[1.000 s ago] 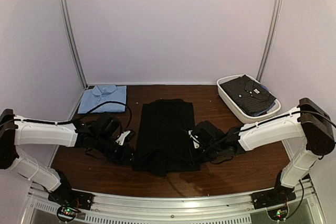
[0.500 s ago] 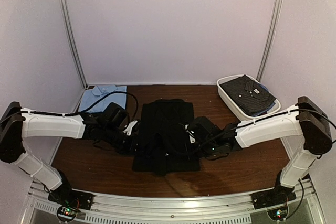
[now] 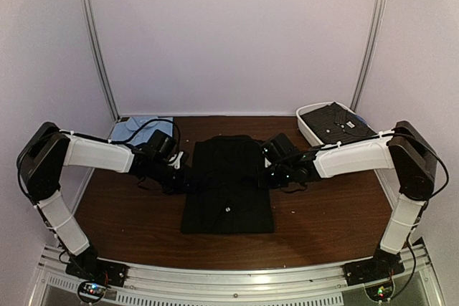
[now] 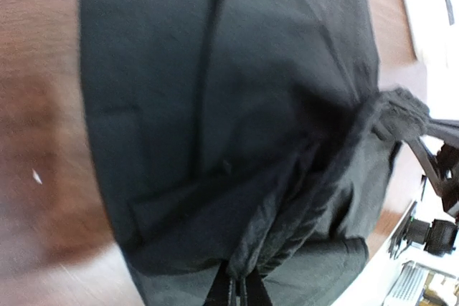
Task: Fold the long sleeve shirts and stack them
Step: Smooth out the 2/3-rectangle-folded shirt at the center of the board.
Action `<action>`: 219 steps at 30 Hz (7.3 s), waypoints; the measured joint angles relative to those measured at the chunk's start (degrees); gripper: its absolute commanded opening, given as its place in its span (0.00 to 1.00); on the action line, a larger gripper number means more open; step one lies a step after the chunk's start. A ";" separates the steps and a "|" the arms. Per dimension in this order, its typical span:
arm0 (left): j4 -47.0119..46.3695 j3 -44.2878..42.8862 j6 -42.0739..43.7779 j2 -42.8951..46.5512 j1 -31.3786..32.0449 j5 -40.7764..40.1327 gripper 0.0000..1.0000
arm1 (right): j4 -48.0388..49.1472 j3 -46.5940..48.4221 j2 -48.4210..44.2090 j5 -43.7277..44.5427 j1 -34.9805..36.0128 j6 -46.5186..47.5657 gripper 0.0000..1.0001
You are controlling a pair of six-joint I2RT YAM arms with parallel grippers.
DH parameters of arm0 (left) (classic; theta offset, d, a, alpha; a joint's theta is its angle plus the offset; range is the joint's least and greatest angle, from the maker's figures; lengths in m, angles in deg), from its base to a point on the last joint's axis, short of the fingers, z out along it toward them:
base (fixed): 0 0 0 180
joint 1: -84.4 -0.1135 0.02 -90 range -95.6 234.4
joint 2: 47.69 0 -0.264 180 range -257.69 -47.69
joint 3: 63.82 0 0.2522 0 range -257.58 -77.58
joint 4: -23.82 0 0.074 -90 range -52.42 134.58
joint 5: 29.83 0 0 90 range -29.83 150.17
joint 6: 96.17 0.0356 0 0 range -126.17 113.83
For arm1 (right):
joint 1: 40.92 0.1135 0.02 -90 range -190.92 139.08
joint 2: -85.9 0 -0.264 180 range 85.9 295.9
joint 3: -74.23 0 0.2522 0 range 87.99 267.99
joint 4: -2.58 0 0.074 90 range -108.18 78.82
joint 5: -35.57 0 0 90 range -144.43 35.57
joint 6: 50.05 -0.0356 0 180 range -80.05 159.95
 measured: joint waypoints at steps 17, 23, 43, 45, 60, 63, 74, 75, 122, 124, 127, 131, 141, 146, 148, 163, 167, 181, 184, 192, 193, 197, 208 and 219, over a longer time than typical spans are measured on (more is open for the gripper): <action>-1.36 -2.40 -2.08 0.00 -5.29 0.00 0.60 | -2.69 2.16 -2.60 2.99 -0.22 3.23 0.50; 1.03 -3.13 -0.26 3.10 -6.38 -1.68 0.55 | -1.77 5.84 -2.47 0.61 3.58 4.85 0.35; 7.45 5.07 4.50 13.35 -2.19 -0.48 0.43 | -0.24 29.18 25.49 -10.10 7.04 7.69 0.34; 7.76 5.07 4.76 13.22 -1.66 -0.81 0.44 | 0.26 30.53 26.05 -10.95 6.21 7.30 0.37; 8.15 -2.91 7.02 3.17 0.11 -2.71 0.42 | 3.82 35.87 30.14 -17.20 1.38 4.92 0.41; 8.68 -4.83 7.45 1.73 0.22 -3.69 0.33 | 3.76 36.22 29.92 -17.16 1.38 5.22 0.42; 12.81 -7.26 7.74 0.37 0.28 -6.91 0.32 | 1.70 30.71 18.08 -13.14 1.38 8.28 0.45; 13.20 -7.26 7.72 0.37 0.31 -7.02 0.32 | 1.75 29.70 16.55 -12.61 1.38 8.59 0.45; 9.38 -15.85 -3.06 -9.73 -3.65 -3.48 0.26 | 4.37 3.50 -4.28 -4.85 9.86 13.60 0.49; 9.03 -15.45 -3.06 -9.70 -3.65 -3.48 0.30 | 4.20 3.98 -3.87 -5.22 11.89 14.67 0.49; 9.07 -14.97 -3.02 -9.70 -3.67 -3.61 0.33 | 4.20 5.66 -1.60 -6.19 15.08 16.17 0.49; 9.05 -14.86 -2.89 -9.70 -3.89 -3.74 0.33 | 4.26 8.24 3.74 -7.69 17.75 17.09 0.48; 9.05 -14.86 -2.03 -9.70 -4.42 -3.74 0.33 | 4.50 13.55 14.36 -8.31 18.16 17.73 0.49; 9.07 -14.86 -1.81 -9.68 -4.42 -3.74 0.34 | 5.05 15.13 15.98 -6.69 16.11 16.39 0.49; 9.14 -14.86 -1.68 -9.57 -4.46 -3.80 0.38 | 5.27 15.61 15.98 -5.77 14.56 15.87 0.49; 11.17 -14.82 1.95 -2.40 -8.52 -8.46 0.51 | 6.80 15.74 15.69 -0.98 4.48 9.01 0.51; 10.95 -14.32 3.21 -1.33 -8.00 -7.52 0.37 | 6.71 14.51 13.42 -0.07 4.11 8.44 0.51; 5.86 -21.55 4.72 -11.08 4.13 -0.68 0.23 | 11.23 -0.57 1.42 -4.24 -4.46 4.61 0.41; 4.81 -23.54 4.72 -15.23 4.70 0.20 0.23 | 11.85 -2.51 1.46 -6.75 -5.38 3.93 0.40; 4.42 -27.41 4.81 -22.18 4.66 0.35 0.24 | 16.68 -2.93 3.58 -14.01 -6.75 2.21 0.37; 4.39 -27.54 4.81 -22.34 4.66 0.35 0.24 | 17.29 -3.17 3.96 -14.64 -6.97 1.84 0.37; 4.31 -28.26 4.81 -24.02 4.66 0.28 0.24 | 19.98 -5.73 5.25 -17.20 -8.76 0.68 0.36; 4.55 -28.74 4.81 -24.92 4.66 -0.96 0.28 | 21.73 -9.79 5.03 -18.25 -13.64 0.00 0.36; 6.69 -31.41 4.74 -23.54 4.66 -6.25 0.32 | 16.98 -10.16 -7.65 -15.69 -12.39 2.80 0.37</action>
